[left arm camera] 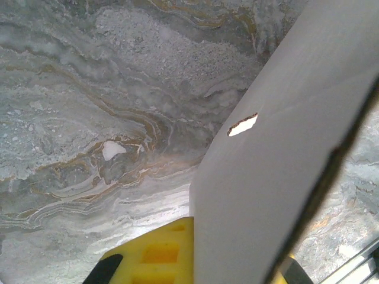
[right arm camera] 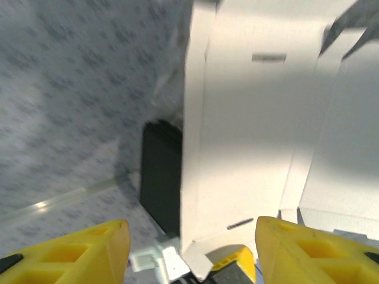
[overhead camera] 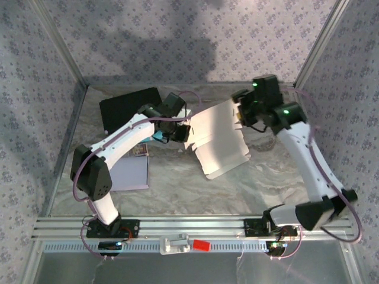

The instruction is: Fold the paper box

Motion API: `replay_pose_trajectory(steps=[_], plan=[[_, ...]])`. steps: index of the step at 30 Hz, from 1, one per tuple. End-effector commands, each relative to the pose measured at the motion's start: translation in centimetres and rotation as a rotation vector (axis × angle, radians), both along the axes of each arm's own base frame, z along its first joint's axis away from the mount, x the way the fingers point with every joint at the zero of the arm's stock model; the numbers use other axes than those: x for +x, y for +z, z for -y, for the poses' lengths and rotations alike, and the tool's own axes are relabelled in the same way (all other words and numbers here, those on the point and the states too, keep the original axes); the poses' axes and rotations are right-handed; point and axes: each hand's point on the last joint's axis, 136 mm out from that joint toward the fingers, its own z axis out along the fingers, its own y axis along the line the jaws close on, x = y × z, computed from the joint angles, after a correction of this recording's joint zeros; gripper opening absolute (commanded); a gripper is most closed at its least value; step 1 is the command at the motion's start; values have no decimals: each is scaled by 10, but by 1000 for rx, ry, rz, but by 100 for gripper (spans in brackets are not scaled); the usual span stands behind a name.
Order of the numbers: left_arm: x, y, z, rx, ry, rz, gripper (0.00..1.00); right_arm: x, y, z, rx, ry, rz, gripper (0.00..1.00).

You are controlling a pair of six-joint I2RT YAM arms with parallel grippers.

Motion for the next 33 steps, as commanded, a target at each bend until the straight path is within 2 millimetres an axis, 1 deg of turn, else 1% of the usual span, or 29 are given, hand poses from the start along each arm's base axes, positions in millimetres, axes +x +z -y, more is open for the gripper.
replay_pose_trajectory(steps=[1, 2, 4, 6, 8, 10, 12, 14, 20, 23, 29, 33], plan=[[3, 5, 4, 15, -26, 23, 0, 13, -5, -24, -10, 5, -3, 58], [4, 6, 5, 17, -28, 27, 0, 18, -9, -33, -8, 24, -6, 58], [4, 7, 6, 20, -35, 35, 0, 27, -17, -41, -12, 35, -24, 58], [4, 7, 7, 24, -39, 35, 0, 40, -17, -50, -11, 59, -3, 57], [4, 7, 6, 28, -41, 40, 0, 44, -19, -55, -14, 73, -14, 54], [5, 8, 6, 32, -43, 45, 0, 45, -27, -59, -10, 83, -47, 48], [6, 9, 5, 37, -45, 52, 0, 46, -35, -64, 4, 100, -70, 45], [6, 10, 6, 38, -49, 55, 0, 45, -41, -64, 6, 97, -89, 42], [5, 11, 7, 42, -59, 58, 0, 52, -56, -62, -1, 104, -115, 35], [5, 11, 8, 43, -63, 58, 0, 56, -56, -58, -6, 96, -108, 30], [6, 11, 9, 43, -64, 59, 0, 57, -62, -58, 7, 98, -117, 21], [6, 11, 9, 44, -66, 60, 0, 58, -62, -57, 10, 92, -113, 15]])
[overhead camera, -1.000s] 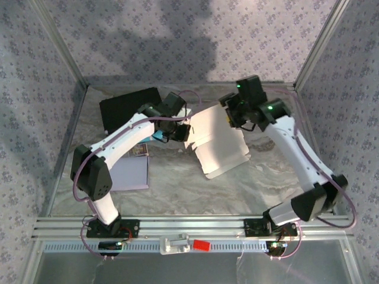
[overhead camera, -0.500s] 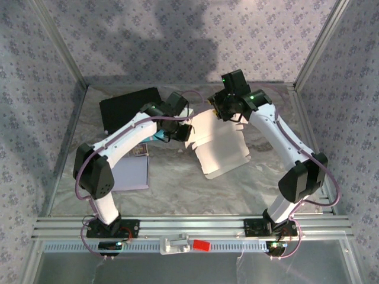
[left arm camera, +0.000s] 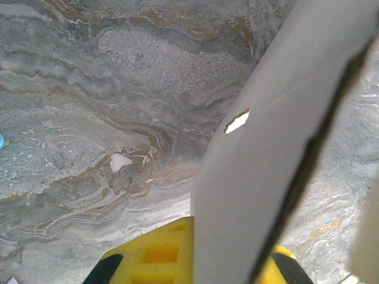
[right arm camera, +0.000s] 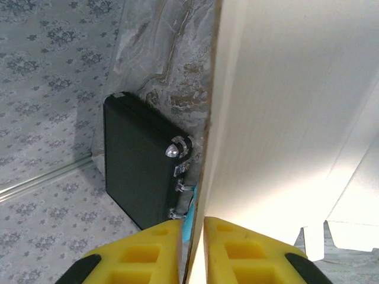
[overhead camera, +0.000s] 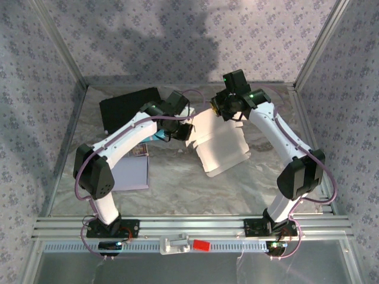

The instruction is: Fold the paper box

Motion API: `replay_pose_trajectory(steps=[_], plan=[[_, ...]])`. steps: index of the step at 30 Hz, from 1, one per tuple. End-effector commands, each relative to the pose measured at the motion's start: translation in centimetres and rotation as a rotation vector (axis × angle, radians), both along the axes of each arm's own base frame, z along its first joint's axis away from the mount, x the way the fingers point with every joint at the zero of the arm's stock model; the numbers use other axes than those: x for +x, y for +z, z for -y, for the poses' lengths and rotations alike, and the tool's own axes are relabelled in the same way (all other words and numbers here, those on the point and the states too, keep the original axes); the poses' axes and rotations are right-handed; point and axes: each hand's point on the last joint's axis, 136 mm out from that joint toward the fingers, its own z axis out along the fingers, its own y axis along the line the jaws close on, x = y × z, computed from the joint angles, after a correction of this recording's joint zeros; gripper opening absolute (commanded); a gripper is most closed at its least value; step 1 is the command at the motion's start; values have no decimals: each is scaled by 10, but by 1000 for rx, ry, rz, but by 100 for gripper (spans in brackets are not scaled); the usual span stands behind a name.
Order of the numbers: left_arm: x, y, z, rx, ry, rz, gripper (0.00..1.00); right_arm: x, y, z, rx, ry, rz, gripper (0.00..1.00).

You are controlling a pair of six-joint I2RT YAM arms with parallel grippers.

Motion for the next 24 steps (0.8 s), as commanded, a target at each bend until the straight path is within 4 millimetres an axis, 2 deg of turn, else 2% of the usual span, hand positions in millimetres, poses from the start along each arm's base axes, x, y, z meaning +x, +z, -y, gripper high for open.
replay_pose_trajectory(steps=[1, 6, 9, 11, 16, 17, 19, 21, 24], plan=[[1, 4, 3, 7, -21, 11, 0, 3, -3, 2, 1, -2, 1, 14], [3, 14, 4, -12, -28, 44, 0, 3, -1, 9, -2, -23, 8, 0], [2, 38, 6, -75, -11, 111, 28, 3, 3, 14, 13, -55, 20, 0], [-1, 58, 4, -146, 30, 151, 40, 4, 4, 17, 42, -80, 17, 0], [-3, 105, -7, -374, 198, 123, 41, 4, 3, 23, 99, -144, 7, 0], [3, 120, -6, -443, 239, 129, 41, 4, 2, 23, 109, -150, 7, 0], [10, 133, -4, -525, 306, 102, 44, 4, 3, 23, 113, -156, 12, 0], [17, 135, 6, -589, 353, 39, 44, 5, 4, 23, 121, -163, 12, 0], [27, 119, 27, -654, 431, -110, 43, 6, 2, 22, 132, -170, 8, 0]])
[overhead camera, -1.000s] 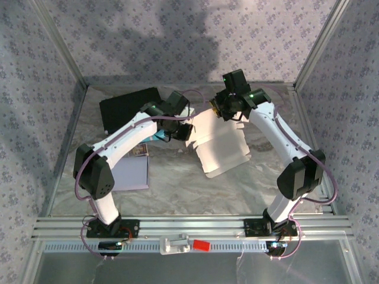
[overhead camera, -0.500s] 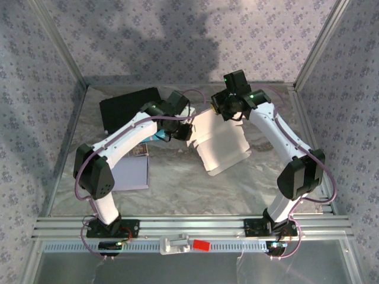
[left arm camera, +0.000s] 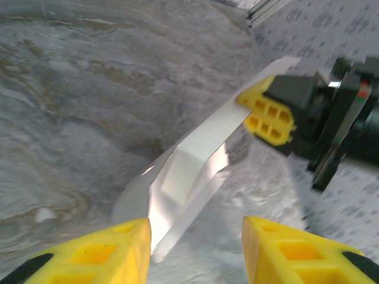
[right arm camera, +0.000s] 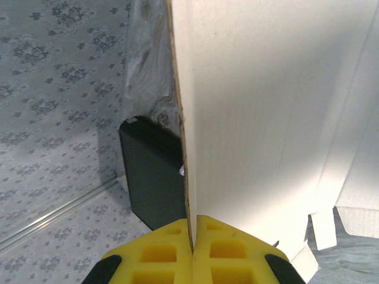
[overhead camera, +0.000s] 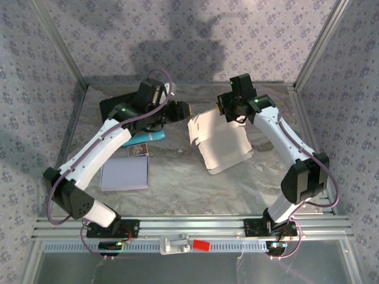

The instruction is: Fold the paper box

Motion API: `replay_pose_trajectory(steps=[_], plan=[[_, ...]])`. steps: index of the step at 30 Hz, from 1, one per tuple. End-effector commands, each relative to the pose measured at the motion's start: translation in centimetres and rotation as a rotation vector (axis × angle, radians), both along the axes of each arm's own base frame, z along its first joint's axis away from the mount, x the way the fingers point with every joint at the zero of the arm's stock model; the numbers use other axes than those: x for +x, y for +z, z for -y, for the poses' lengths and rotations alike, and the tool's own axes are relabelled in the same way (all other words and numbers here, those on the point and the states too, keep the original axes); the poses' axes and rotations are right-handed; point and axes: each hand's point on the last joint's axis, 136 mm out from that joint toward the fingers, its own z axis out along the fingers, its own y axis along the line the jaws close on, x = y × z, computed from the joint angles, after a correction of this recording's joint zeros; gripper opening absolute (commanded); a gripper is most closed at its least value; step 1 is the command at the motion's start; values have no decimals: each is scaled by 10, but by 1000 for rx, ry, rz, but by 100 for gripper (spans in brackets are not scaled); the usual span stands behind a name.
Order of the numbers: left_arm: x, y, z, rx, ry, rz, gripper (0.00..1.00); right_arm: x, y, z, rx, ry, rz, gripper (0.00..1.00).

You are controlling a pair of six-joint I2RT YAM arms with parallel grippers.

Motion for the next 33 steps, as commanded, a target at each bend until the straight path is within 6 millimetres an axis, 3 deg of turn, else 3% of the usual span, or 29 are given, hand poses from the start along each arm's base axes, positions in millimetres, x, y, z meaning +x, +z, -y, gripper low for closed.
replay_pose_trajectory(steps=[1, 5, 12, 20, 26, 33], plan=[[12, -14, 33, -180, 56, -196, 42, -3, 7, 2, 33, -34, 10, 0], [25, -17, 43, -224, 103, -238, 43, -1, 8, 1, 50, -38, 21, 0], [23, -36, 59, -236, 81, -296, 43, -3, 6, 1, 64, -41, 15, 0], [23, -20, 41, -192, 125, -250, 43, -3, -1, 3, 59, -42, 3, 0], [18, -44, 52, -227, 95, -349, 42, -2, 1, 1, 78, -45, 6, 0], [30, -29, 72, -281, 23, -303, 38, -6, -1, 2, 99, -66, -11, 0]])
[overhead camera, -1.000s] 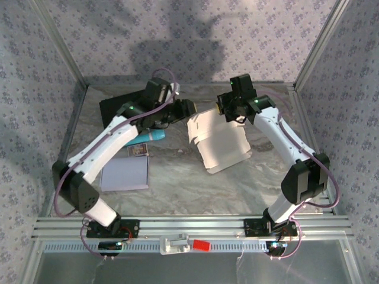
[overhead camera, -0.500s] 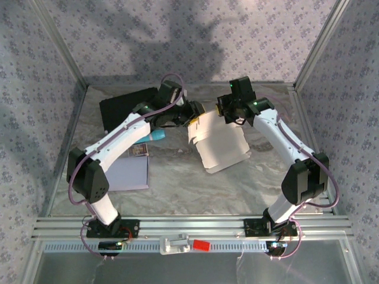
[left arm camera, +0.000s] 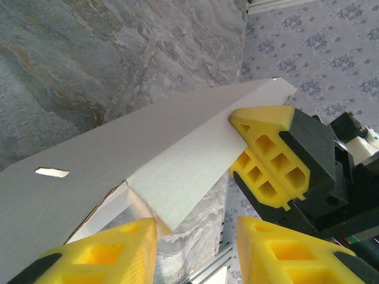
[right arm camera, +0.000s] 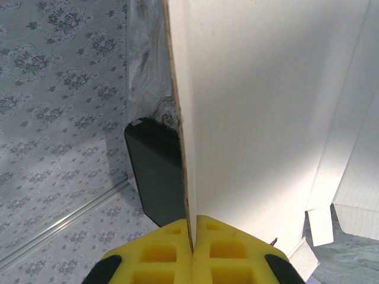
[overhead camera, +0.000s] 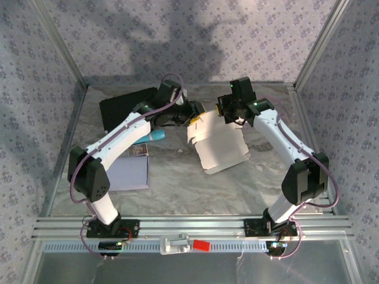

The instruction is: Fold the paper box

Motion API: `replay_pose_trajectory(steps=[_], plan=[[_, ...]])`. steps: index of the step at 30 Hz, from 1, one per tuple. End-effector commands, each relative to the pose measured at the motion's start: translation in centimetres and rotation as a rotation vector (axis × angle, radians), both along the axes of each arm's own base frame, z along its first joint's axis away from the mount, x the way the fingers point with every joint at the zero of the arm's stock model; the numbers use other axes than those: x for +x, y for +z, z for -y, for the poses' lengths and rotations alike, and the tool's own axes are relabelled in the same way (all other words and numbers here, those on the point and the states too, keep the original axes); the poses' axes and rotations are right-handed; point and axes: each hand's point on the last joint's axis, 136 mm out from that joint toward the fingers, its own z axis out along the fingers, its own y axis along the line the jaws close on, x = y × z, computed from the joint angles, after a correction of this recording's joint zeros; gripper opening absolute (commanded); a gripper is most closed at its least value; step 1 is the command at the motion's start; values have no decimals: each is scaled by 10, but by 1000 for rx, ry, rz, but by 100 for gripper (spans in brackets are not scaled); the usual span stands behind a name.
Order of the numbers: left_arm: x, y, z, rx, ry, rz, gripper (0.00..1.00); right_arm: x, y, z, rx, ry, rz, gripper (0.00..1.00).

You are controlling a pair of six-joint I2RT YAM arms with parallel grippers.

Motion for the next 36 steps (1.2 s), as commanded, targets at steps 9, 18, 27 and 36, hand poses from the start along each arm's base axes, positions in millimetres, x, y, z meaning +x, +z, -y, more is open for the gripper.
replay_pose_trajectory(steps=[9, 18, 27, 36], plan=[[15, 6, -81, 86, 85, 154, 40, -14, -19, 30, 153, -199, -60, 0], [-2, -74, -121, 204, 73, 106, 29, -6, -39, 24, 107, -96, 128, 0], [-4, -108, -116, 255, -33, 192, 22, 3, -39, 8, 104, 16, 415, 0], [-17, -136, -107, 306, -160, 280, 18, -5, -43, -3, 137, 142, 523, 0]])
